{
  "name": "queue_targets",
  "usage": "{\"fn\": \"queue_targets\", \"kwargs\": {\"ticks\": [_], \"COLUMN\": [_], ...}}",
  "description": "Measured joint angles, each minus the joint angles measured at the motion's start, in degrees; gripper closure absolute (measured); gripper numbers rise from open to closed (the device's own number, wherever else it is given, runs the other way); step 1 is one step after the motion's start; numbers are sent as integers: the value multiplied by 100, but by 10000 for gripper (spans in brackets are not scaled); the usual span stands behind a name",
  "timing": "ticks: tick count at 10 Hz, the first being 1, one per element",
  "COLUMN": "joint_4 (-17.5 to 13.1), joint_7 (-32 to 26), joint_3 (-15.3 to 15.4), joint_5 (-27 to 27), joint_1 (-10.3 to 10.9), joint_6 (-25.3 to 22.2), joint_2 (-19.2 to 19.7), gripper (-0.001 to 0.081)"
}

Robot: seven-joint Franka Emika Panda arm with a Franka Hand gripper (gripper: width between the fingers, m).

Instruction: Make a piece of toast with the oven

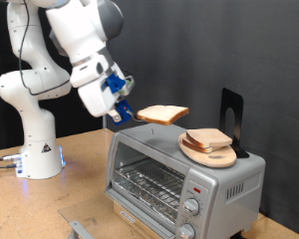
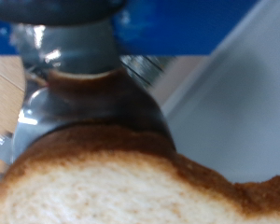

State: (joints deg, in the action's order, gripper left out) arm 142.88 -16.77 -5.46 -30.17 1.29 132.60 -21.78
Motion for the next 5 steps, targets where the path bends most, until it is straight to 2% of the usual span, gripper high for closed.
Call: {"fn": "queue_targets", "kwargs": {"ticks": [3,5], "joint_4": [167,205], "joint_7": [-390,-507], "joint_3": [-336,-406], "joint_5": [468,531], "joint_1": [-335,-382], "joint_6": [-522,-662], "joint_2": [-252,-332], "gripper": [417,417]}}
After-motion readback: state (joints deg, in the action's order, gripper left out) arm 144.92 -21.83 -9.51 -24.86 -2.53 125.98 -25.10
